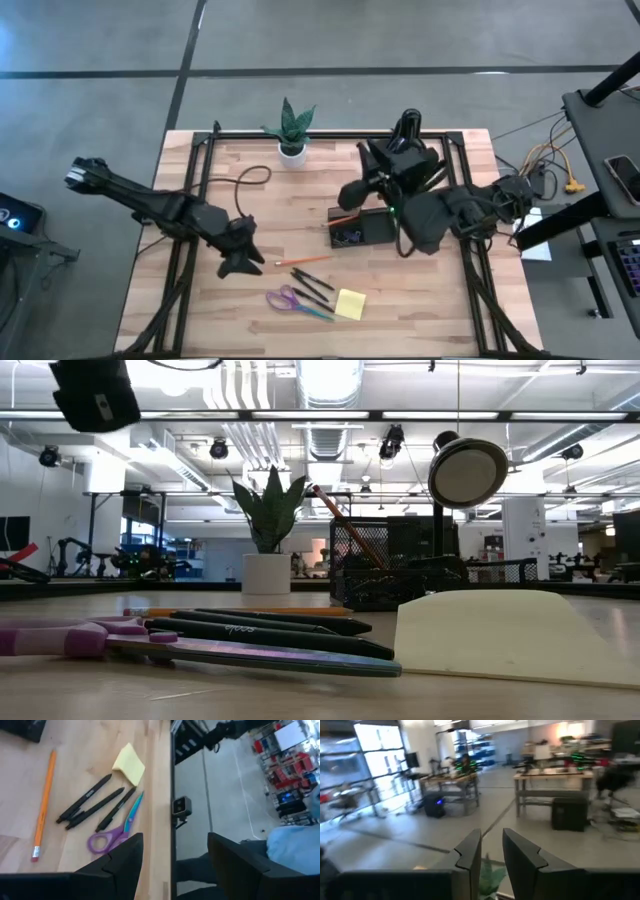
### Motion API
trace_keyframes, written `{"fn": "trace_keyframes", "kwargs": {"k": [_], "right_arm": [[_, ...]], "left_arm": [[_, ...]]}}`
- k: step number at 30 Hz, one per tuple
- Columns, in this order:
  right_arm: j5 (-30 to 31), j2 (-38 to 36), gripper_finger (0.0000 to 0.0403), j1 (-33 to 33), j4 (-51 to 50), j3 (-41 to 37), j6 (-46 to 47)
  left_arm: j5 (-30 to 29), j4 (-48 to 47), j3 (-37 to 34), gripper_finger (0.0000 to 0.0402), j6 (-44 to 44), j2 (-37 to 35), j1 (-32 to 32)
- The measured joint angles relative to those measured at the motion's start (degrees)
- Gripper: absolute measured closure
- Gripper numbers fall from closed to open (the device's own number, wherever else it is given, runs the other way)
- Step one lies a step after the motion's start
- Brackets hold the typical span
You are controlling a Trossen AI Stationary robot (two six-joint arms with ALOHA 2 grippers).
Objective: Pick and place office supplies into organizer
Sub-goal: Put the orange pencil into the black desk organizer
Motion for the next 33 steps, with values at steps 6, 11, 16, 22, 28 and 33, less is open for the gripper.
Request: {"fn": "trace_keyframes", "kwargs": {"k": [6,11,16,22,28,33], "right_arm": [[-32.2,-0.4,0.0324,-6.2,-5.6,0.0,-1.8],[-53.1,2.5,0.0315,-6.1,-39.0,0.1,18.4],[-63.8,11.7,0.0353,-1.3,-55.4,-1.4,29.8],[-68.1,22.3,0.0393,3.8,-51.3,-2.1,34.1],[-55.5,30.3,0.0394,6.5,-51.1,-2.2,38.1],[-53.7,33.7,0.0394,3.2,-50.3,-3.9,29.3]], "left_arm": [[1.4,-4.8,0.0,0.0196,6.0,6.0,-1.2],[-4.8,-9.0,0.0,0.0196,8.6,8.6,-4.5],[-6.5,-8.9,0.0,0.0196,9.1,9.5,-7.4],[-9.3,-8.9,-0.3,0.0196,9.0,11.6,-9.2],[-15.0,-8.7,-3.2,0.0196,8.2,13.7,-10.7],[-21.5,-8.4,-6.6,0.0196,2.7,14.0,-11.8]]}}
